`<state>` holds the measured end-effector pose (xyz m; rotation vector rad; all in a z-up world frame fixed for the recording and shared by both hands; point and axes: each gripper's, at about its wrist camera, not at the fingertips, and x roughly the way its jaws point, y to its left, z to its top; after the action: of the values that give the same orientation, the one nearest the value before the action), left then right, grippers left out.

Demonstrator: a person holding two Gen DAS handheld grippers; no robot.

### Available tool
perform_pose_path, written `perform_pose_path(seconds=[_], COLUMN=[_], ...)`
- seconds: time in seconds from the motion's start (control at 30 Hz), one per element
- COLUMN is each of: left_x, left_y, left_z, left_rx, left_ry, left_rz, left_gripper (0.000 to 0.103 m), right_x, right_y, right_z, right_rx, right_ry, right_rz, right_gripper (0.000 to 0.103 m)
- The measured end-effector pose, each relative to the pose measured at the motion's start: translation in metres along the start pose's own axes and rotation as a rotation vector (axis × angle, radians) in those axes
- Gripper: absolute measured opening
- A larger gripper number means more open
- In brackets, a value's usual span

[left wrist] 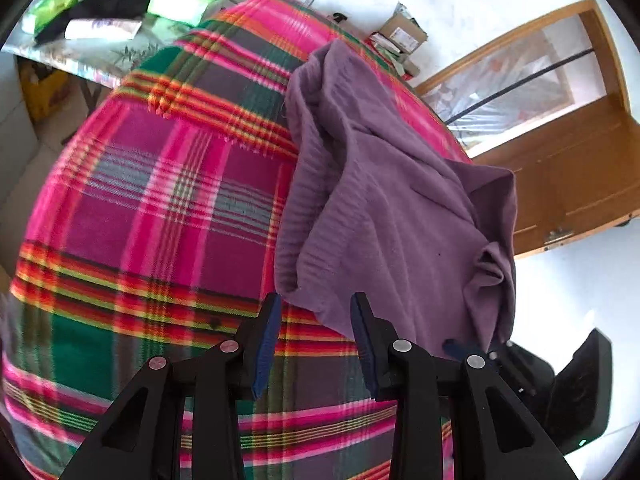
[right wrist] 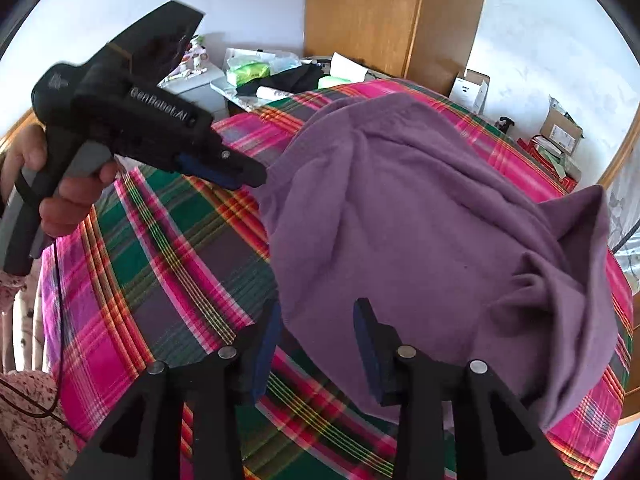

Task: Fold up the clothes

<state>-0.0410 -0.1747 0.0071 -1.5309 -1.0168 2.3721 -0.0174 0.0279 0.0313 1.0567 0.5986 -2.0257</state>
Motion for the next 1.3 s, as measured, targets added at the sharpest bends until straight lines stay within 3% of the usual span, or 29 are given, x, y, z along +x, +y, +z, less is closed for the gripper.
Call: perform_pose_path(seconds=[0.17,0.33,0.63,0.67,0.8,0.97,1.3], left_x=[0.01,0.014,0.013,0.012,0.014,0.008,-0.015], left_y=[0.007,0.01,0.016,0.018,0.024,0.035,0.042], left_z=[0.002,0.006,0.004,0.004,0.005,0.0,-0.013], left_rx=[-0.076,-0.162,-0.237,-0.243,-0.263,-0.307,-0.318], left_ry=[-0.008,-0.03,-0.092,-0.097,-0.105,-0.135,-0.216], left_rz=[-0.048,-0.093,-0.127,-0.129,-0.113,-0.161,-0.241], left_gripper=[0.037,0.044,0.044,0.042,0.017,0.014,0.011], right_x=[0.013,0.027,0.035,0.035,0.036,0.036,0.023], right_y=[0.009,0.011,0.002,0.003,0.007,0.005,0.006], right_z=[-0.002,-0.004,-0.003,-0.002,-0.001,0.0,0.002], right_rx=[-0.019,-0.022,0.05,0.049,0.033,0.048,0.07], right_ry=[-0.013,-0.002,-0.033,-0.034,-0.04,-0.051,-0.103], right_rz=[-0.015,-0.073,-0.071,-0.08,-0.13,-0.138,-0.115], right_gripper=[0.04,0.04,0.039,0.035,0.017,0.008,0.007])
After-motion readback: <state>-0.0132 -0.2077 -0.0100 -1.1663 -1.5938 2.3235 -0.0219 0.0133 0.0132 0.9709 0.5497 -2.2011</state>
